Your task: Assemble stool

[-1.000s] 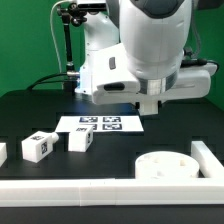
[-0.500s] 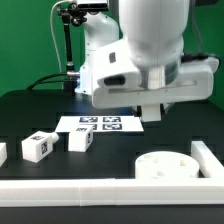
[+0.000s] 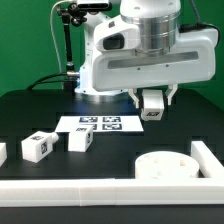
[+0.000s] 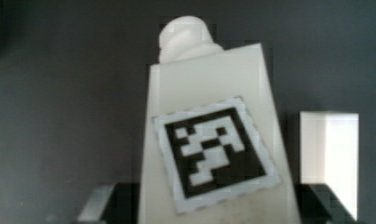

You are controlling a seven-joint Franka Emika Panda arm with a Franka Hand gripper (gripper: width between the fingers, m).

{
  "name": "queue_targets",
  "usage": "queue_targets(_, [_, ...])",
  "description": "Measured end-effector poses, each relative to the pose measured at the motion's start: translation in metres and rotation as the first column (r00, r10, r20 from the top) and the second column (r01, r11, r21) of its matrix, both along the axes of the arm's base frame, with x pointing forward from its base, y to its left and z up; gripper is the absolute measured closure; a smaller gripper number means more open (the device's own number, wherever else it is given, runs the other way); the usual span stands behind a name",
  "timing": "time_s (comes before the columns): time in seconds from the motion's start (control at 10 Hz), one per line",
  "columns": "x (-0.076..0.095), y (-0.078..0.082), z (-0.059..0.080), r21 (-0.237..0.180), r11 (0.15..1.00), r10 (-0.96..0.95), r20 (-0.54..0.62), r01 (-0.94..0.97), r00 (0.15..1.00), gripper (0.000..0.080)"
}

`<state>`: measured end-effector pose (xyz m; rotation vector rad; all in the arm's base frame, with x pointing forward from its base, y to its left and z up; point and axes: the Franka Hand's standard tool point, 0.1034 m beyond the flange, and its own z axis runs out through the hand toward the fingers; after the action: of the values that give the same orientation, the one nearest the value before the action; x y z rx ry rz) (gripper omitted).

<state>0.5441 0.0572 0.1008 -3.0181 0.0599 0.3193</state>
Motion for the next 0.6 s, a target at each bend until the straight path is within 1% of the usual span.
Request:
queue_targets(0.1, [0.007, -0.002, -0.003, -0.007, 1.0, 0.003, 0.1, -0.002, 0.995, 0.0472])
queue_targets(0.2, [0.009, -0.005, -0.01, -0.015, 0.999, 0.036, 0.186, -0.034, 0.982, 0.0472])
queue_targets(0.3, [0.015, -0.004, -0.011, -0.023, 0.999, 0.035, 0.252, -0.031, 0.967, 0.0472])
queue_targets(0.4, [0.023, -0.004, -0.008, -0.028, 0.999, 0.045, 0.322, -0.038, 0.946, 0.0472])
queue_targets(0.5, [0.026, -0.009, -0.006, -0.019, 0.999, 0.048, 0.349, -0.044, 0.936, 0.0472])
queue_targets(0.6, [0.036, -0.013, 0.0, -0.025, 0.999, 0.028, 0.425, -0.019, 0.905, 0.0472])
